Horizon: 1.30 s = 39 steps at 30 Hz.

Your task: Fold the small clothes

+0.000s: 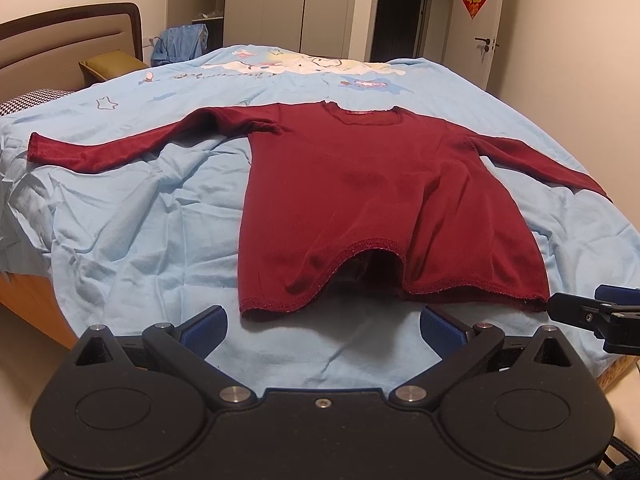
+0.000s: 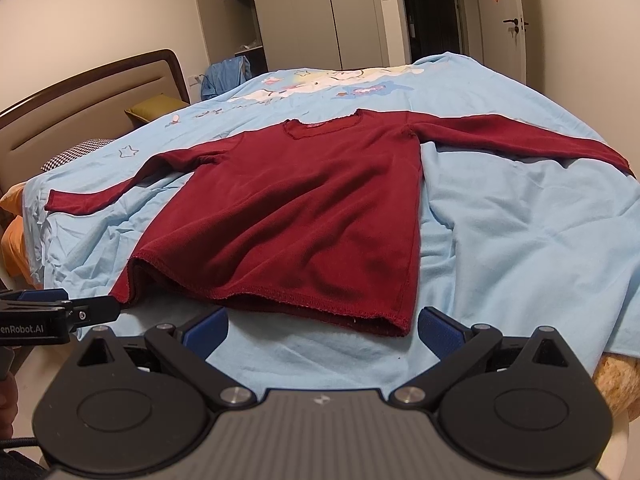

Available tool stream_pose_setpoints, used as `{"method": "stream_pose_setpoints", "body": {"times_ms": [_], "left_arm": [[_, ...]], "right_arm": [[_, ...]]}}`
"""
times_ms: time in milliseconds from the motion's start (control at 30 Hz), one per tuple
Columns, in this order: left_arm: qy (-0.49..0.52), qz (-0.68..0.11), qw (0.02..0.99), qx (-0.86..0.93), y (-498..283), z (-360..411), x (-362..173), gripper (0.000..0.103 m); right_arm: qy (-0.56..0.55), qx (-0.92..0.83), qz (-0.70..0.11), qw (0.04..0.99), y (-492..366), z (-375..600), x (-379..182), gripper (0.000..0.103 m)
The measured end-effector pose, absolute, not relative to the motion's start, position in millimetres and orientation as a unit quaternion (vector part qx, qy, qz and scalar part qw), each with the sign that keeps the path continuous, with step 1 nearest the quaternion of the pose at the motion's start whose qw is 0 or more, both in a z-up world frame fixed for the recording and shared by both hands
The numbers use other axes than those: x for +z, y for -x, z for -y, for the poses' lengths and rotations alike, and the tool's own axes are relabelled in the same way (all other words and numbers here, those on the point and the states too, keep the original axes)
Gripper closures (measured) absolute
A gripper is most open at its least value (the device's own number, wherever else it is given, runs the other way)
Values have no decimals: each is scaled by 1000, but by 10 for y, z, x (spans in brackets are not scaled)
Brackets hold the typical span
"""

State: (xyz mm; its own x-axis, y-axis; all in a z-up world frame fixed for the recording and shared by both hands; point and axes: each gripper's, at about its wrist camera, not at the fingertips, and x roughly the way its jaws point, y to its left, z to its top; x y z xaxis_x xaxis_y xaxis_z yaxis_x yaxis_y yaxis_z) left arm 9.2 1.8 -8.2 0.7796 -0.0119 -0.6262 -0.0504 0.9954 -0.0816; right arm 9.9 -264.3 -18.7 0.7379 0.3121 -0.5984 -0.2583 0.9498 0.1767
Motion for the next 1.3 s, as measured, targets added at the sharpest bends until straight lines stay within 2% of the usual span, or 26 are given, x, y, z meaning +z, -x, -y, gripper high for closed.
{"method": "stream_pose_setpoints", "body": {"times_ms": [633, 933, 1300], "left_arm": [[51, -374, 926, 14, -297, -24, -187, 1], [69, -360, 929, 38, -457, -216, -46, 1], [53, -338, 937, 66, -932, -323, 205, 1]], "right_arm": [[-36, 148, -379, 913, -266, 2598, -311, 0], [-21, 130, -423, 896, -444, 2596, -418, 0], [-26, 119, -428, 896, -711, 2663, -355, 0]]}}
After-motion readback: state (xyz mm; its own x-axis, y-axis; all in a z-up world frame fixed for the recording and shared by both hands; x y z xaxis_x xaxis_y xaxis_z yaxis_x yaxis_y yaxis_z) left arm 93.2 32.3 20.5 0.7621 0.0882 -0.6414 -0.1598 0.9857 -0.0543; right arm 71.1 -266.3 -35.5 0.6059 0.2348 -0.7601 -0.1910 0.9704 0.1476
